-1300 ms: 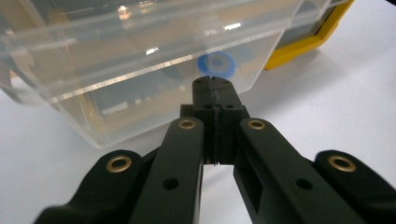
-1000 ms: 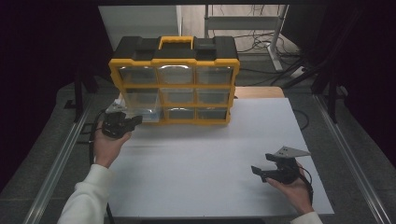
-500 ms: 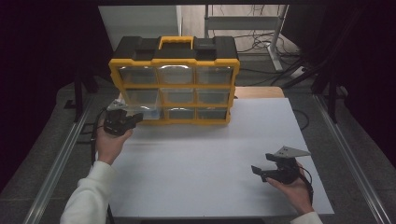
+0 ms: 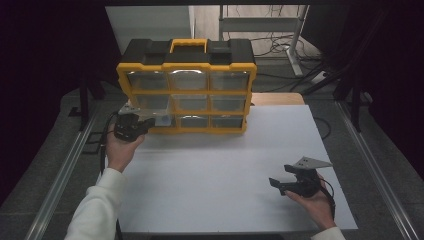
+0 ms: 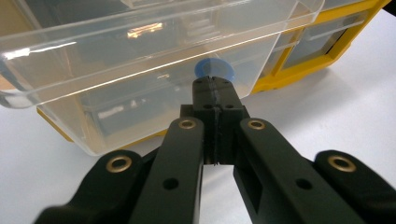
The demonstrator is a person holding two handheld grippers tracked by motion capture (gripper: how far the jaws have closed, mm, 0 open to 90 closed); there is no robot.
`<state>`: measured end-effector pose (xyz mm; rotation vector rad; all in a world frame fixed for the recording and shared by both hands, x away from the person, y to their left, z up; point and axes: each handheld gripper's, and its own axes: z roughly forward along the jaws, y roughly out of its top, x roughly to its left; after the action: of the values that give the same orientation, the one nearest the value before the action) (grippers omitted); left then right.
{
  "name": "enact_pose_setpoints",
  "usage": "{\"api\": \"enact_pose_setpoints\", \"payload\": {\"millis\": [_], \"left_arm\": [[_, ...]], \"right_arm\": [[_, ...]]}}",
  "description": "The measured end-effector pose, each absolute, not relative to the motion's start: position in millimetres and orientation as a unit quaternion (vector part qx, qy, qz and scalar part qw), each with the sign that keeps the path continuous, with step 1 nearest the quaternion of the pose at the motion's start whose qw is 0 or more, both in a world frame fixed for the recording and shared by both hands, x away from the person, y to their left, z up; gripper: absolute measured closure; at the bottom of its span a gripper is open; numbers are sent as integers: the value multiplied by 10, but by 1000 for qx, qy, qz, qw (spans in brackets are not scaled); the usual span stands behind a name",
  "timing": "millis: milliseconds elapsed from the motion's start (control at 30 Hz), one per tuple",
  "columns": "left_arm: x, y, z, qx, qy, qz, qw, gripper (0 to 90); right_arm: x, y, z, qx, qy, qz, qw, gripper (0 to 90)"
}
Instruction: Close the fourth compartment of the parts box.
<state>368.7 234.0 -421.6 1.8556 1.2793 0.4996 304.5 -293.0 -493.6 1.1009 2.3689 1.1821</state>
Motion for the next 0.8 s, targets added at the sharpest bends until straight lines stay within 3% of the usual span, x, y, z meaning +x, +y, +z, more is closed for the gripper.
{"api": "enact_pose_setpoints", "payload": {"millis": [800], "left_arm": [[3821,2335,-4183,730,515,202,401,894]], "right_arm": [[3047,-2935,-4936,381,818,408,139,183]]}}
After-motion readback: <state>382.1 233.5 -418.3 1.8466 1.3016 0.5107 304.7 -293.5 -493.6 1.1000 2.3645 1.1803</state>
